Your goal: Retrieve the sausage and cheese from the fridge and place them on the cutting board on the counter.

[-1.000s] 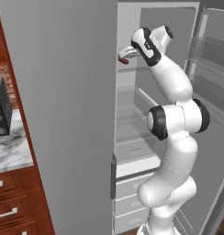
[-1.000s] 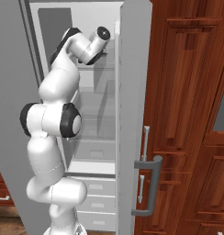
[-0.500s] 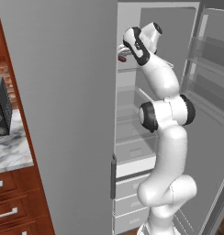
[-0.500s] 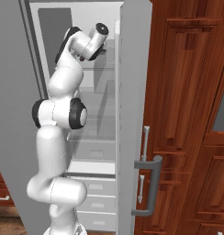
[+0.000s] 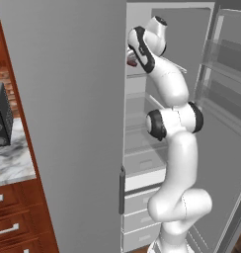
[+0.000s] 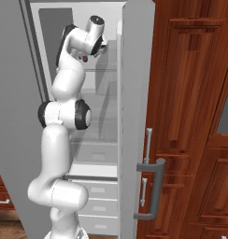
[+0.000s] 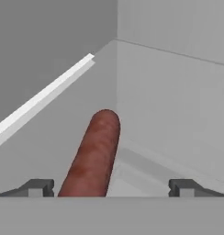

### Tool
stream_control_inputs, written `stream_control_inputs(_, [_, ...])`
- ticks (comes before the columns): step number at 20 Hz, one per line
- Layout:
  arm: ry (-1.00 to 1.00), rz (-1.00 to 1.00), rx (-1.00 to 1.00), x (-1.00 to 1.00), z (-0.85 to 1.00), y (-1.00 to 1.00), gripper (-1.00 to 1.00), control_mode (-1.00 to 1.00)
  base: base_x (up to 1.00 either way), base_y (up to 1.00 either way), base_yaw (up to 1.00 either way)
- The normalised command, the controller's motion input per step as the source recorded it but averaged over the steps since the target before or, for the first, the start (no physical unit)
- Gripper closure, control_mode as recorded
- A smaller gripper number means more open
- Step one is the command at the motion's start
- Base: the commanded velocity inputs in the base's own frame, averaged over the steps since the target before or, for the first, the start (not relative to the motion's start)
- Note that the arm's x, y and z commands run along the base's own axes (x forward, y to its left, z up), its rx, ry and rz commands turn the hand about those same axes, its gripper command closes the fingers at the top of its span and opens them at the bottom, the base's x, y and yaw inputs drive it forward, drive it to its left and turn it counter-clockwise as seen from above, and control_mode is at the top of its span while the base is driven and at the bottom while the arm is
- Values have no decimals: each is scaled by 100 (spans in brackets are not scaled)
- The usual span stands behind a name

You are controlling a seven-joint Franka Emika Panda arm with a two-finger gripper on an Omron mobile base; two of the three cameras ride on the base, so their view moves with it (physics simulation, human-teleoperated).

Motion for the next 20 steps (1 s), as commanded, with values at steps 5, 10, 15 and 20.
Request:
stream_control_inputs(5, [0, 0, -11, -9, -56, 0, -100, -100, 0, 0, 0])
stream_control_inputs(10, [2, 0, -5, -13, -55, 0, 100, -100, 0, 0, 0])
stream_control_inputs(15, [0, -1, -1, -16, -51, -9, 100, -100, 0, 0, 0])
stream_control_inputs(20, [0, -1, 0, -46, -50, -19, 100, -100, 0, 0, 0])
